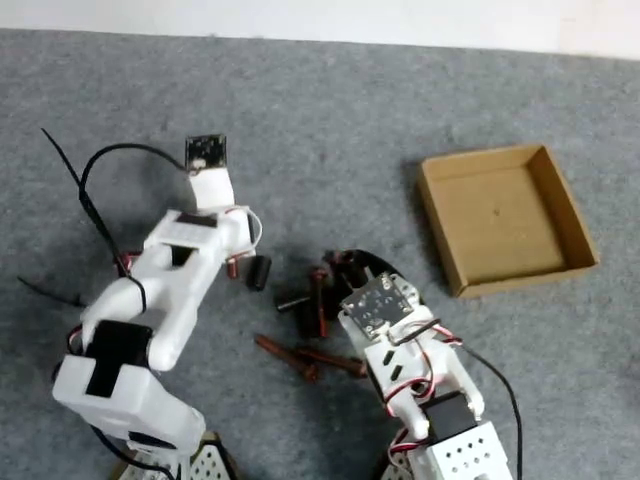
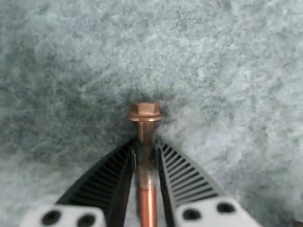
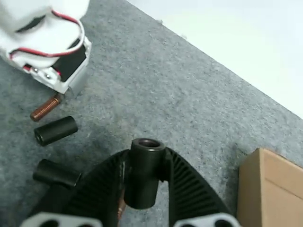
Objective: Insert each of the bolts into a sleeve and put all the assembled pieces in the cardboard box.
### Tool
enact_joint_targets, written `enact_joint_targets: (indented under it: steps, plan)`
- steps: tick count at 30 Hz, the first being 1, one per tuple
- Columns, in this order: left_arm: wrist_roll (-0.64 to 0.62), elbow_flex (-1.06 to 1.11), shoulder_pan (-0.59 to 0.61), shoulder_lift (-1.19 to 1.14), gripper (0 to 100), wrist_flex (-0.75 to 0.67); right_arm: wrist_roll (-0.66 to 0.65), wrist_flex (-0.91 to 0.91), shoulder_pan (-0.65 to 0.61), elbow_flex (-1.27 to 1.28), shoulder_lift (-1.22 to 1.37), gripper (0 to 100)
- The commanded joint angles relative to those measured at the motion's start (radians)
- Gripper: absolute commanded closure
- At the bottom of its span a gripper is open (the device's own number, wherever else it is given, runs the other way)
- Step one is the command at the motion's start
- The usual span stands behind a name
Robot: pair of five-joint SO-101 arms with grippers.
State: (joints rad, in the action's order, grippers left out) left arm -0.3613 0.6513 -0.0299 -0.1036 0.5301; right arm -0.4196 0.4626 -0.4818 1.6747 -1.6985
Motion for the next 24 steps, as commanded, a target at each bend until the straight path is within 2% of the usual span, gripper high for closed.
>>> enact_joint_targets:
  steps: [1,24]
  plan:
    - [-0.002,-0.09,0.013,-0.013,99,0.13,0.011,0.004,0.015,0.156,-0.008,99.4]
    - [-0.002,-0.093,-0.01,-0.015,99,0.183,0.009,0.004,0.015,0.156,-0.008,99.4]
